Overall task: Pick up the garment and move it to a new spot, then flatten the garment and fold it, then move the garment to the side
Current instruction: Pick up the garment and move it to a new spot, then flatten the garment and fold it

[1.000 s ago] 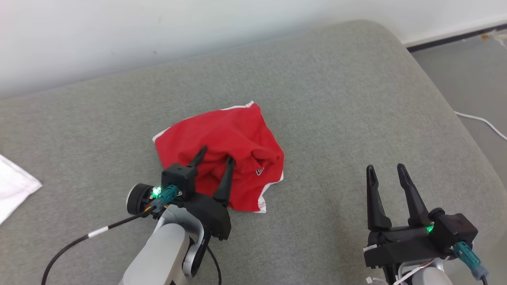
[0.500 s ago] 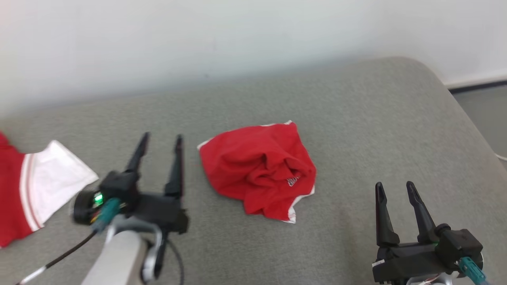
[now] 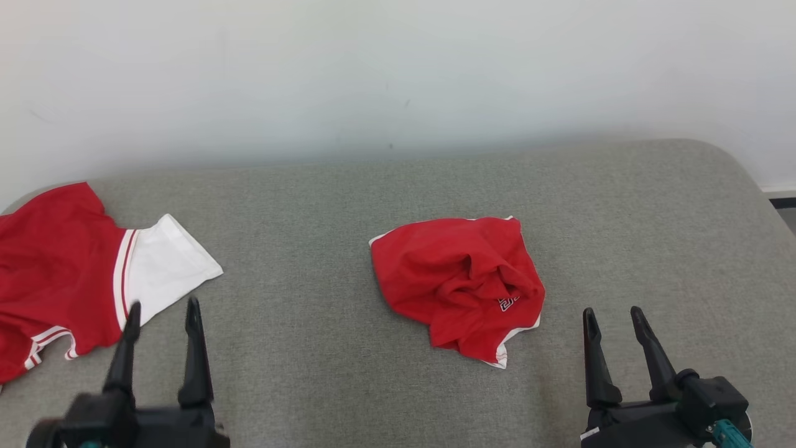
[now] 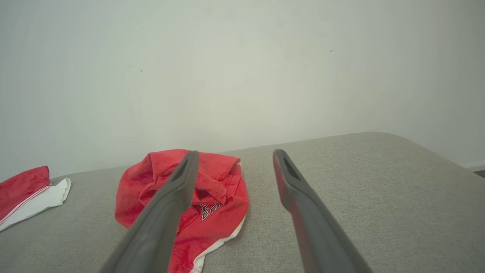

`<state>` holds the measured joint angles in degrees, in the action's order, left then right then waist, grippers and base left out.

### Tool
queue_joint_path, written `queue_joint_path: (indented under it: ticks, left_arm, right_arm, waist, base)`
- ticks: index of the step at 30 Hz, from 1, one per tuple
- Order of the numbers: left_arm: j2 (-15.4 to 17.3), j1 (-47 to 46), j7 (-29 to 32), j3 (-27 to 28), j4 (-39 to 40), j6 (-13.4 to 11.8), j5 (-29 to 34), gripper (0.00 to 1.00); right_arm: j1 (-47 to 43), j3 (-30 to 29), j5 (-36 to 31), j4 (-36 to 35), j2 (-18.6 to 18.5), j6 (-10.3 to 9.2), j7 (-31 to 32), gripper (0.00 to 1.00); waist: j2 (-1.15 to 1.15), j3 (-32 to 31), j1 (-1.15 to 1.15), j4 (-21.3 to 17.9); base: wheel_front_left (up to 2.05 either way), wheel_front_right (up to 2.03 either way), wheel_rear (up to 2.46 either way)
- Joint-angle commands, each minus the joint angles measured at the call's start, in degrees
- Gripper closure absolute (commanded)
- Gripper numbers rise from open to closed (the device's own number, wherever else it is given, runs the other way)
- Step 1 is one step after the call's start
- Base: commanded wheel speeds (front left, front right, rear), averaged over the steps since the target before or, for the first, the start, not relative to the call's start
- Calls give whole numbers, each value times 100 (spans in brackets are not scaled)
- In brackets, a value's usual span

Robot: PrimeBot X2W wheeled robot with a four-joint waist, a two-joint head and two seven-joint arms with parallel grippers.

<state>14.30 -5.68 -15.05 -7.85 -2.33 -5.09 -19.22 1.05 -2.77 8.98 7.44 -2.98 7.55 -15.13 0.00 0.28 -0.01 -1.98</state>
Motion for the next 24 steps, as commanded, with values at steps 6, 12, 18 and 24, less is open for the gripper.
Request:
queue_joint_path:
  ticks: [6, 12, 18, 24]
  left_arm:
    - [-145, 704, -18, 176, -33, 81, 388, 0]
    - [-343, 1000, -19, 499, -120, 258, 501, 0]
    - [-480, 1052, -19, 569, -276, 420, 644, 0]
    - [-693, 973, -19, 748, -422, 573, 810, 0]
  right_arm:
    - [-114, 23, 13, 126, 19, -12, -3, 0]
    - [-153, 74, 64, 331, 17, -12, -3, 0]
    - [-141, 64, 90, 473, 17, -12, -3, 0]
    - [-70, 40, 101, 587, 18, -12, -3, 0]
  waist:
    - [0, -3, 1, 142]
    - [0, 18, 1, 197]
    - [0, 72, 1, 222]
    - [0, 154, 1, 229]
  base:
    - [0, 0, 0]
    - [0, 0, 0]
    - [0, 0, 0]
    - [0, 0, 0]
